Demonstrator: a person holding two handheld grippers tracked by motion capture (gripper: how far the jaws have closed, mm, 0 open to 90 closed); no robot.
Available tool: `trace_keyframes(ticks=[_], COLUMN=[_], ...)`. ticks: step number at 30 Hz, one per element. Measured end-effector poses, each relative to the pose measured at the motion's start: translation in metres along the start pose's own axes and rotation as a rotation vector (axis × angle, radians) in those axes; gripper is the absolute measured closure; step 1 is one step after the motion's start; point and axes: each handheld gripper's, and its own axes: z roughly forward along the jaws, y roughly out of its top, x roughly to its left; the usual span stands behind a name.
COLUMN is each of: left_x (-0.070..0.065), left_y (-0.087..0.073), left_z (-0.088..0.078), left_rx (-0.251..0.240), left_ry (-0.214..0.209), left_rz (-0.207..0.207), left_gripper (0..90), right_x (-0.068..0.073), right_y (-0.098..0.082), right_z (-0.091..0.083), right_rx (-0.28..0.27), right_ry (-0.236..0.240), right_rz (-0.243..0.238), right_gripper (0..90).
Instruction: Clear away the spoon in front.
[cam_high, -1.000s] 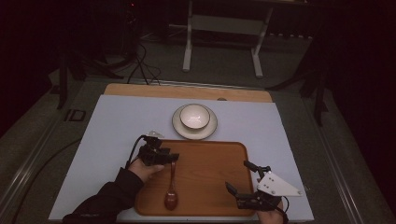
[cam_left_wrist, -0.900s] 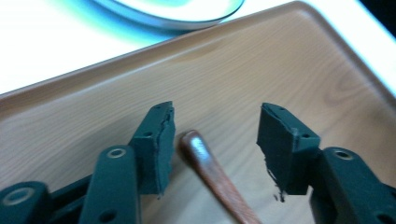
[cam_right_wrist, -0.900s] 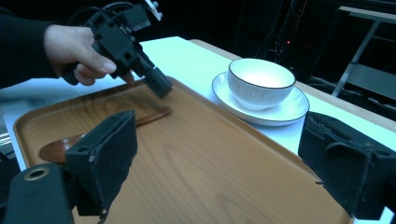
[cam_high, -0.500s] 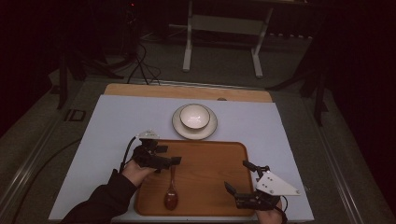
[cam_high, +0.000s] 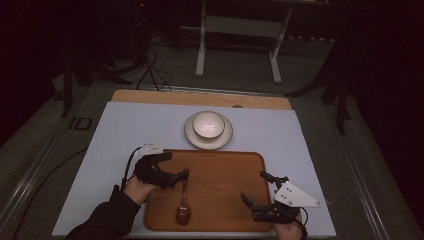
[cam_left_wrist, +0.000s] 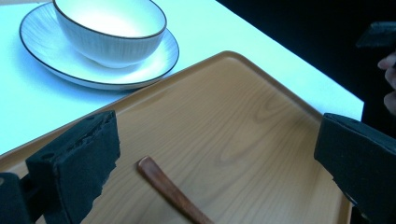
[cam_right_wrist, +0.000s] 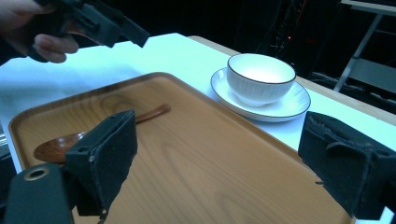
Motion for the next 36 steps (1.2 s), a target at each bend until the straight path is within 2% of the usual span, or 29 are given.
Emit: trace_keyframes(ticks=[4,9,14,19,25,36], left_x=[-0.002,-0.006,-0.013,-0.014,-0.014,-0.016], left_y=[-0.008,-0.013,-0.017,-0.02,-0.025,-0.033], left_z=[-0.005,-0.01,-0.017,-0.023,-0.029,-0.04], left_rx=[0.004,-0.008,-0.012,-0.017,-0.017,-0.018], left_ry=[0.007,-0.014,-0.024,-0.039,-0.092,-0.091], left_rz=[0.015,0.014,0.053,0.074,0.116,0.191], left_gripper=[0.1,0.1,0.2,0.2,0.2,0.2], right_x=[-0.001,-0.001,-0.002,-0.002,-0.002,-0.001], right_y=[0.0,0.0,-0.001,0.0,0.0,0.0], right_z=[0.001,0.001,0.001,0.0,0.0,0.001], right_rx=[0.0,0.0,-0.002,-0.006,-0.008,-0.005], right_ry=[-0.003,-0.01,-0.011,-0.014,-0.017,-0.013], right_rz=[-0.004,-0.002,0.003,0.007,0.0,-0.001], right_gripper=[11.5,11.5,11.5,11.6,11.5,11.5])
